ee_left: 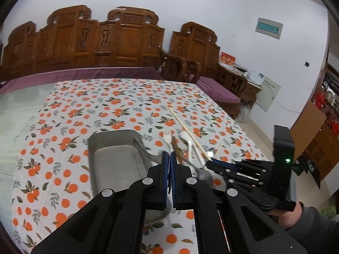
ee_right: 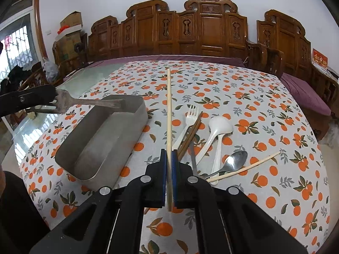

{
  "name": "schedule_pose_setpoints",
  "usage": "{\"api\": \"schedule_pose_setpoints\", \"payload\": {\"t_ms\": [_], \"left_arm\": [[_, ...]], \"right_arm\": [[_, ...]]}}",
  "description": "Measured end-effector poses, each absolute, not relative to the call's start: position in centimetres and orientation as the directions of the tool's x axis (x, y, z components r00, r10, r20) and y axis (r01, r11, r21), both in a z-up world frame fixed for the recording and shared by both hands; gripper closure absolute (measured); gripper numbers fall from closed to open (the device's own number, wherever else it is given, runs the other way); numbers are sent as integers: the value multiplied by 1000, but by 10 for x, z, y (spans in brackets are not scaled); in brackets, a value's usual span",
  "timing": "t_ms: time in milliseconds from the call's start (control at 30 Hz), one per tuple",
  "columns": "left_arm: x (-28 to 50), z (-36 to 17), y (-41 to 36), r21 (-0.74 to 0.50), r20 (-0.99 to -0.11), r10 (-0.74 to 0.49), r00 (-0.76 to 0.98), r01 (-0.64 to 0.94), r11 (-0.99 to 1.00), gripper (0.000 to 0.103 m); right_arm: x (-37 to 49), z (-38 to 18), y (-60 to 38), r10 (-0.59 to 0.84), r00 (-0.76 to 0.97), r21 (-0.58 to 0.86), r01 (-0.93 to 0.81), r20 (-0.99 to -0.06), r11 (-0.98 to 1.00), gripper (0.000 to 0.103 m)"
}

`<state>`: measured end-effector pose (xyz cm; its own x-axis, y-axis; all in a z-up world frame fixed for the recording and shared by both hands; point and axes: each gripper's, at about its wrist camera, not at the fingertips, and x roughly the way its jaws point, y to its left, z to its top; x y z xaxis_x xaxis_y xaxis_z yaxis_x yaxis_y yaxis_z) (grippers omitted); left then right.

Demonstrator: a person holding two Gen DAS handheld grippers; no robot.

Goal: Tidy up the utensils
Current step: 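Carry the metal fork into the tray and open the left gripper, then lower the wooden chopstick into the tray and open the right gripper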

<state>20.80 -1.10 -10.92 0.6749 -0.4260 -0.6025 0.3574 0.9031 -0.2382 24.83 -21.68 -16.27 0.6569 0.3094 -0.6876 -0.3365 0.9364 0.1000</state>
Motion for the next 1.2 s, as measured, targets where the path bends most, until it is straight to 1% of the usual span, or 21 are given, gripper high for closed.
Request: {"api": "schedule_pose_setpoints", "payload": {"t_ms": [100,267,433,567,667,767,867,1000,1100,1200], "left_arm": [[216,-120,-6,-217,-625,-393,675,333,917,101],[236,-152,4,-201,-687,-340,642,282,938,101],[242,-165,4,-158,-708,-303,638,275,948,101],[248,-180,7,-127,-746,-255,616,244,961,101],[251,-186,11,-134,-761,-256,596,242,961,101],[251,-184,13,-108,-764,-231,602,233,966,100],[252,-180,20,-125,-763,-238,601,224,967,100],[252,-172,30,-125,-755,-230,614,211,970,97],[251,-165,43,-126,-744,-220,631,191,974,92],[250,-160,56,-121,-739,-202,643,169,978,91]], "right_arm": [[247,-163,-211,331,643,116,-353,-691,928,97],[244,-162,-198,370,615,143,-386,-696,911,97],[242,-162,-183,407,583,173,-415,-703,893,97],[243,-160,-174,434,552,208,-424,-712,881,97],[243,-158,-166,445,532,223,-430,-720,875,97],[243,-157,-157,442,517,223,-431,-733,874,97],[246,-157,-149,450,503,244,-423,-738,873,97],[253,-158,-137,456,483,257,-423,-748,869,97],[260,-162,-129,459,463,273,-414,-758,868,97],[266,-166,-120,456,447,280,-406,-770,870,97]]}}
